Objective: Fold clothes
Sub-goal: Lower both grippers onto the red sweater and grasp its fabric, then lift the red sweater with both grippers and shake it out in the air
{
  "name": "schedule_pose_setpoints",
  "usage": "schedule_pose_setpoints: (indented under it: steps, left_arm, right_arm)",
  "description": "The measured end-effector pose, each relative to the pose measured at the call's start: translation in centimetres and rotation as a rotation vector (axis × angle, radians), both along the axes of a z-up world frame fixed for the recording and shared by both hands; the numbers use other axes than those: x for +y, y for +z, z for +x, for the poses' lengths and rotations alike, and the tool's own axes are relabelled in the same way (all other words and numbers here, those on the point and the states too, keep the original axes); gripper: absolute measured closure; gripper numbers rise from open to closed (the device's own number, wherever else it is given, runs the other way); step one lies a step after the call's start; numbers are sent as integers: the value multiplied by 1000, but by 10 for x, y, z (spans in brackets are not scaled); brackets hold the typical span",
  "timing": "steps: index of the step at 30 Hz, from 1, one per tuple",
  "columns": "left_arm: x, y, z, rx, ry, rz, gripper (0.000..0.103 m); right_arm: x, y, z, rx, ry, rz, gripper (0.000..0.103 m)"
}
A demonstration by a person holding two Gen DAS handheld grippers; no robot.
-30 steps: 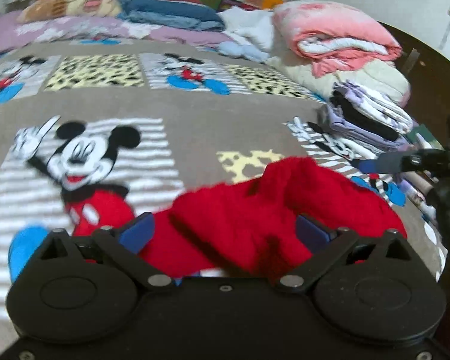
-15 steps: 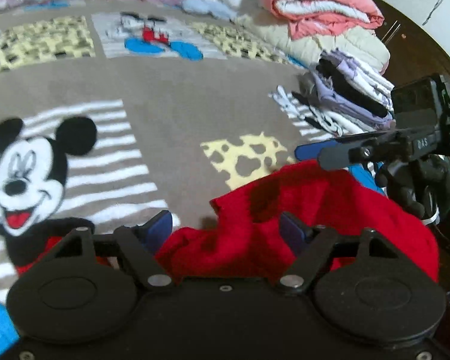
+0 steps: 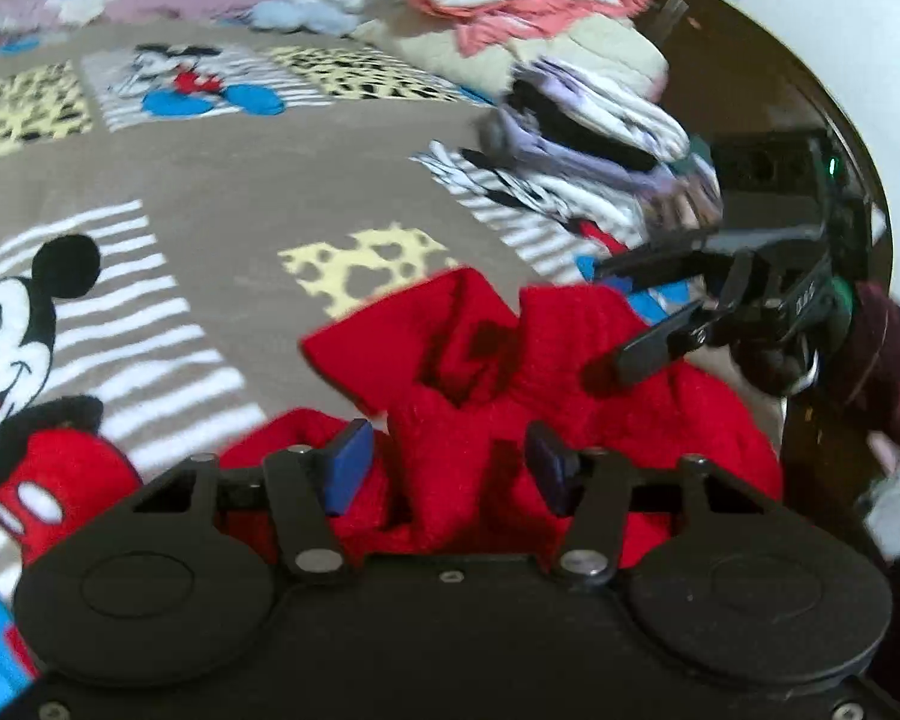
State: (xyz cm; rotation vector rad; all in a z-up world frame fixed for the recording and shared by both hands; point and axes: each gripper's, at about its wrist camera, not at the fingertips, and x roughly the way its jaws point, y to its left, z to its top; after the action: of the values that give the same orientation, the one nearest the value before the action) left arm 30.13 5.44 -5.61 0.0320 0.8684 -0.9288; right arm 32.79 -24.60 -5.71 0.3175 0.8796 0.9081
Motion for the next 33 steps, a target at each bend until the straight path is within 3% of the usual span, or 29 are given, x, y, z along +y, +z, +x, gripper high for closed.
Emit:
schedule_pose_setpoints:
  steps: [10,16,20,26,28,29,31,33]
  left_arm:
    - [3,-2,-112,-71,-32,17,49]
    - [5,-5,-165,-168,-46,96,48]
    - [6,-9,-175,-247,-51,190,45]
    - [14,-24,-160,-259,-35,241,45]
    - [15,-28,-155,-263,-26,247,46]
    - [14,-31,-154,-266,-22,261,49]
    - [11,-35,-152,-270,-18,297,83]
    - [7,-32,-148,-280,-17,306,87]
  right_arm:
    - [20,28,-119,-145,172,-164,35]
    - [38,34,-180,-238,228,-286,35]
    - [45,44,-196,-289,215,-319,35]
    - [66,41,-190,-351,228,-408,37]
    - [71,35,-187,-369,239,-447,43]
    - [73,33,-186,-375,247,-462,46]
    - [75,28,-184,-374,254,-480,61]
    - [75,25,-181,-381,255,-495,69]
